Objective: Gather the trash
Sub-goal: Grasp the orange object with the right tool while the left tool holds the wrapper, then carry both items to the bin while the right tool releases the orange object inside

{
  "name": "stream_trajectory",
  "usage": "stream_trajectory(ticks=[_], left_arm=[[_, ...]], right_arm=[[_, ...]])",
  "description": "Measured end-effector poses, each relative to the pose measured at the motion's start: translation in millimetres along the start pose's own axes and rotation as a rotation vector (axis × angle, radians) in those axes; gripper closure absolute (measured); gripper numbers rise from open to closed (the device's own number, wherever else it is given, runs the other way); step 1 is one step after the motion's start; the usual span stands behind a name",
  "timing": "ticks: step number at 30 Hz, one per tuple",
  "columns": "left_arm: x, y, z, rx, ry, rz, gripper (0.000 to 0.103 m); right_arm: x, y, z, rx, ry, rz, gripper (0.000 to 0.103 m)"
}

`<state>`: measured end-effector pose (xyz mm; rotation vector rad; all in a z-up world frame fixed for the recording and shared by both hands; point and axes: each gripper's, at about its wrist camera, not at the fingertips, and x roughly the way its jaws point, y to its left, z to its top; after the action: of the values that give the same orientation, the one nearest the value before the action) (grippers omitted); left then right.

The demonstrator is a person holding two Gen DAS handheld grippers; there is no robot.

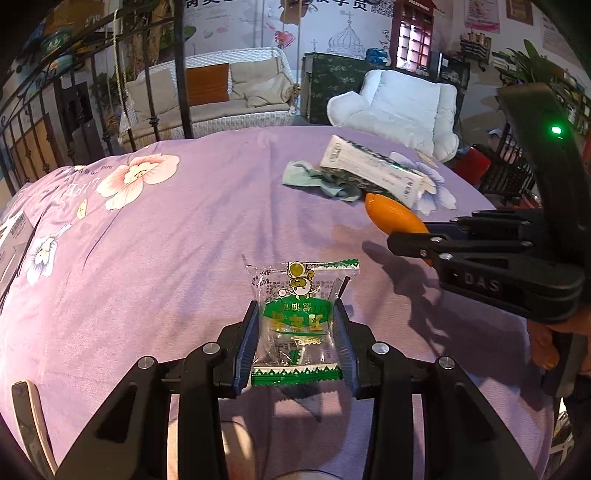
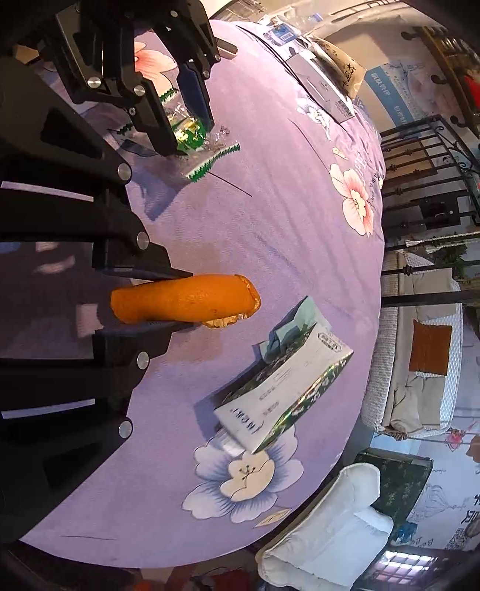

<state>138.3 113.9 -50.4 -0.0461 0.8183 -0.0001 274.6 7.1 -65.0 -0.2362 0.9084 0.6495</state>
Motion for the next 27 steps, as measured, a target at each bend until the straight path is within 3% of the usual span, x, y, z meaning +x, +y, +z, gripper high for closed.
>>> stream_trajectory(ticks=[12,27], left_arm=[[-9.7,-78.6,7.0,0.119,-0.040,-0.105,0.064],[-6.5,-210.0,3.4,0.314,-0.044,-0.319,0.064]], right_arm=[[-86.6,-60.1,-71.3,0.180,-0.130,-0.163,0.082],[-173.0,-163.4,-186.3,0.532,-0.217,-0.388,0.082]])
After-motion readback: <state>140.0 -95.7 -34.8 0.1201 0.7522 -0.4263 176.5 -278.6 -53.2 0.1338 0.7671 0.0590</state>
